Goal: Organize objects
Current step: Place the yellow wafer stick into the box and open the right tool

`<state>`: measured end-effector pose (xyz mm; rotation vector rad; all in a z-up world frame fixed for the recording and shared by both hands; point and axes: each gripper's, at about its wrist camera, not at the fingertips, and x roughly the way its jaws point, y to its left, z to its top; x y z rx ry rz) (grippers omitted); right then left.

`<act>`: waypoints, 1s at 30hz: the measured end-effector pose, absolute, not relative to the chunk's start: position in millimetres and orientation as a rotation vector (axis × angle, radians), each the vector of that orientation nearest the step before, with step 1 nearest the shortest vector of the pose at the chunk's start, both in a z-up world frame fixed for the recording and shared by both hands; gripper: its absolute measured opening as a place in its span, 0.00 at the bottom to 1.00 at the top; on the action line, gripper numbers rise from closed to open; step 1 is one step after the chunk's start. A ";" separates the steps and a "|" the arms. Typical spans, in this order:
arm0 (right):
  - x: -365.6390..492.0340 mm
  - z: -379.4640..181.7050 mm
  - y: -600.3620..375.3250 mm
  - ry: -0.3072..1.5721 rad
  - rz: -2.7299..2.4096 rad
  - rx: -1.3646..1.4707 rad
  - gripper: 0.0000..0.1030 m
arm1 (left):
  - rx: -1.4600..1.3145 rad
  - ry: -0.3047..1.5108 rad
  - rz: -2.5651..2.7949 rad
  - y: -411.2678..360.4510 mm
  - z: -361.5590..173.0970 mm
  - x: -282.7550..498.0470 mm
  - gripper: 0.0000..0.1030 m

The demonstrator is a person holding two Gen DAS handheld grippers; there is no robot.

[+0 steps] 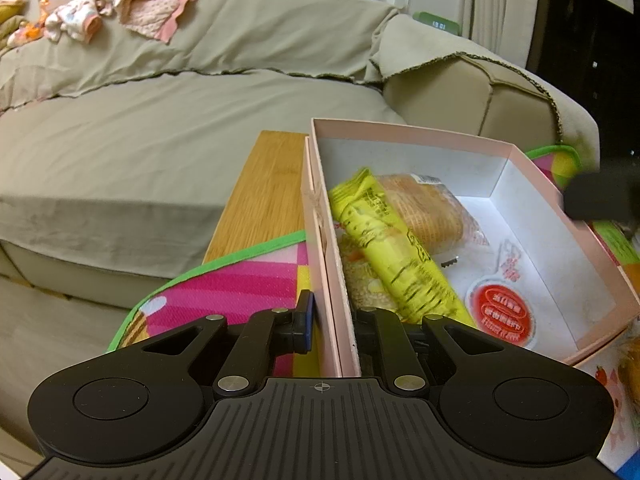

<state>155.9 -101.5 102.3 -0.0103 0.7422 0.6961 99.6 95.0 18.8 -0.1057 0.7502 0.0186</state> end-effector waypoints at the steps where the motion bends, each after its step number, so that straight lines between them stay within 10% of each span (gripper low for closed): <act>1: 152.6 99.3 -107.6 0.745 0.684 -0.016 0.33 | -0.105 0.750 0.020 95.0 18.5 99.3 0.13; 15: 77.3 57.5 -217.2 0.743 0.411 -0.160 0.62 | -0.104 0.751 0.023 94.5 17.0 99.2 0.12; 30: 63.3 29.2 -240.9 0.778 0.307 -0.165 0.71 | -0.100 0.756 0.026 92.6 17.3 97.1 0.12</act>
